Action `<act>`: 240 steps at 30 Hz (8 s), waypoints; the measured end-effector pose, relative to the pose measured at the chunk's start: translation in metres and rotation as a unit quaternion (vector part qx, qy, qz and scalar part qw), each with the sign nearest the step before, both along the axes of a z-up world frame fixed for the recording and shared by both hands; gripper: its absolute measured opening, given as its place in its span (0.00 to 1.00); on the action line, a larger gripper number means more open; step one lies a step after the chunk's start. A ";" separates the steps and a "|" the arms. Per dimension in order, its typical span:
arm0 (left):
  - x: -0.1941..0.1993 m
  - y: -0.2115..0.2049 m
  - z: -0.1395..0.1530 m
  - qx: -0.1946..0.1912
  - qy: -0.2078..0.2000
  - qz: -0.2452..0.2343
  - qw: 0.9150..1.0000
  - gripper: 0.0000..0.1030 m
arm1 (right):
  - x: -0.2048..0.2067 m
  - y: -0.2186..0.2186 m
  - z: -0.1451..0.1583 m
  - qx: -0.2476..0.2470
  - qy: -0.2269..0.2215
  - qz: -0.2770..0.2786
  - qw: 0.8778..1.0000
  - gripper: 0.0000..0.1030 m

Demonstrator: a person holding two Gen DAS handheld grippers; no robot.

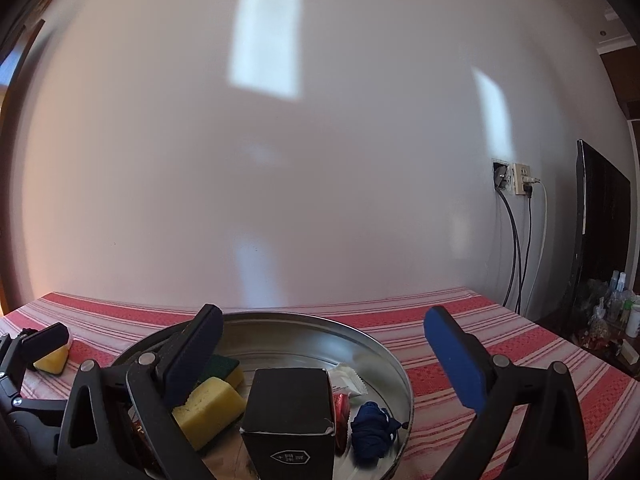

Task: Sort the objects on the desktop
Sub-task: 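Withdraw both tools from the tin, then move both tools toward the remaining sponges, black scrunchie and green pack, then grasp the yellow sponge with the right tool while the left tool grasps the black scrunchie, then carry the yellow sponge and black scrunchie over the metal tin with both tools, then open both tools to drop the sponge and scrunchie into the tin, then withdraw both tools from the tin toward the last sponge and green pack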

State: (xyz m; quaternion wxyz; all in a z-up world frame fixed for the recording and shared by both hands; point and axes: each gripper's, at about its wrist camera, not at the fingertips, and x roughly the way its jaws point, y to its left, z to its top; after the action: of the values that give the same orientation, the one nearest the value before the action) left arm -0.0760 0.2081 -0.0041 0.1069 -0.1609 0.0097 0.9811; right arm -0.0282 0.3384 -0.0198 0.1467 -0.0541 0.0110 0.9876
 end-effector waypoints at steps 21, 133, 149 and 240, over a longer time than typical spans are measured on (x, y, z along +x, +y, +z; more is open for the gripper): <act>0.003 -0.079 -0.001 -0.002 0.004 0.042 0.999 0.99 | 0.008 -0.055 0.000 -0.011 -0.014 0.053 0.998 0.99; -0.050 -0.169 -0.004 0.002 -0.014 0.025 1.000 0.41 | -0.021 -0.168 0.002 -0.006 -0.060 0.207 0.976 0.54; -0.032 -0.116 -0.006 0.010 0.011 -0.006 1.000 0.41 | 0.008 -0.132 0.002 0.096 0.002 0.130 0.987 0.54; -0.014 -0.007 -0.009 -0.001 0.007 0.008 1.000 0.99 | 0.020 0.004 0.015 0.005 0.010 0.010 1.000 0.99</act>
State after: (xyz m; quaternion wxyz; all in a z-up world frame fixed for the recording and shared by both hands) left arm -0.0904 0.2016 -0.0136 0.0989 -0.1538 0.0098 0.9831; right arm -0.0081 0.3425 -0.0048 0.1366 -0.0437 0.0072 0.9896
